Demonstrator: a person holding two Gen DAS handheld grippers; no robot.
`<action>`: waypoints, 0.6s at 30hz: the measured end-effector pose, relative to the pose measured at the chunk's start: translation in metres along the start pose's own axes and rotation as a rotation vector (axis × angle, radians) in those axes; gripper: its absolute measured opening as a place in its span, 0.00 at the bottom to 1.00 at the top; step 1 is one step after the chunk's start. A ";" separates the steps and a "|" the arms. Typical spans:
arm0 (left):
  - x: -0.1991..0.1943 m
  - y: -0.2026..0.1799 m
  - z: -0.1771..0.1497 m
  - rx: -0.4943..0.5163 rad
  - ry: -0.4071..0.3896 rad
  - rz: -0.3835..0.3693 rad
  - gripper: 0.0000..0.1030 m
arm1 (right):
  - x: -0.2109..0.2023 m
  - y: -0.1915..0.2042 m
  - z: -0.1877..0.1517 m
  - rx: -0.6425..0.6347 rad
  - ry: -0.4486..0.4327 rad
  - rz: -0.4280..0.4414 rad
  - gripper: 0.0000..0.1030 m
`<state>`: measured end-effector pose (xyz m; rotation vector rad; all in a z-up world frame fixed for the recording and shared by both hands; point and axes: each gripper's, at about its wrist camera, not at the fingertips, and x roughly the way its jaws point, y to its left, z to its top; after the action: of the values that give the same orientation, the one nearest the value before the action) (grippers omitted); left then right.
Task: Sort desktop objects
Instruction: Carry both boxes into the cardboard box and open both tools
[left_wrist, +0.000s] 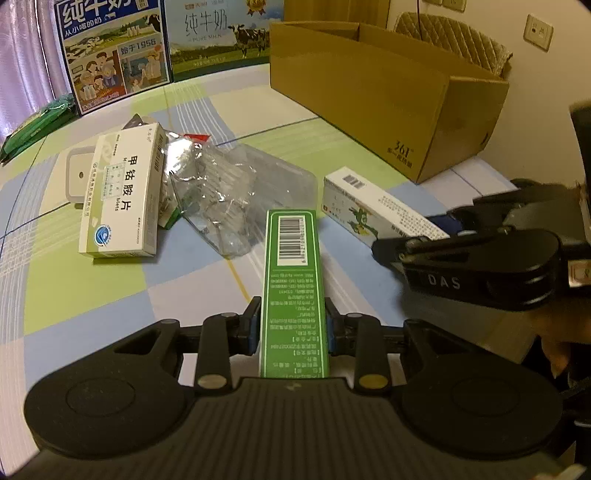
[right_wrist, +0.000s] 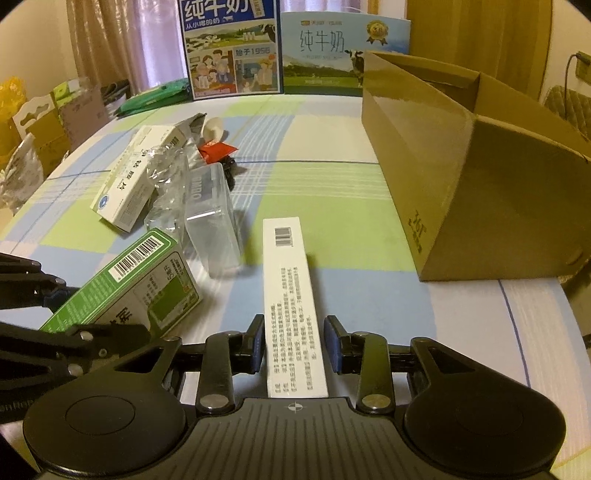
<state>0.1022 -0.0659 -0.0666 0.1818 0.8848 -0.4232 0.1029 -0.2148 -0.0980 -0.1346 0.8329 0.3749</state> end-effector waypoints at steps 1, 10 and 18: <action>0.001 0.000 0.000 -0.001 0.005 0.002 0.26 | 0.001 0.001 0.001 -0.005 0.001 -0.001 0.30; -0.010 -0.002 -0.007 -0.029 0.017 0.026 0.24 | -0.003 0.005 -0.001 -0.012 0.005 -0.005 0.22; -0.036 -0.015 -0.006 -0.035 -0.015 0.028 0.24 | -0.034 0.006 -0.005 0.022 -0.063 -0.008 0.22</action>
<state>0.0717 -0.0677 -0.0422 0.1584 0.8735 -0.3825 0.0766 -0.2201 -0.0755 -0.1052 0.7742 0.3608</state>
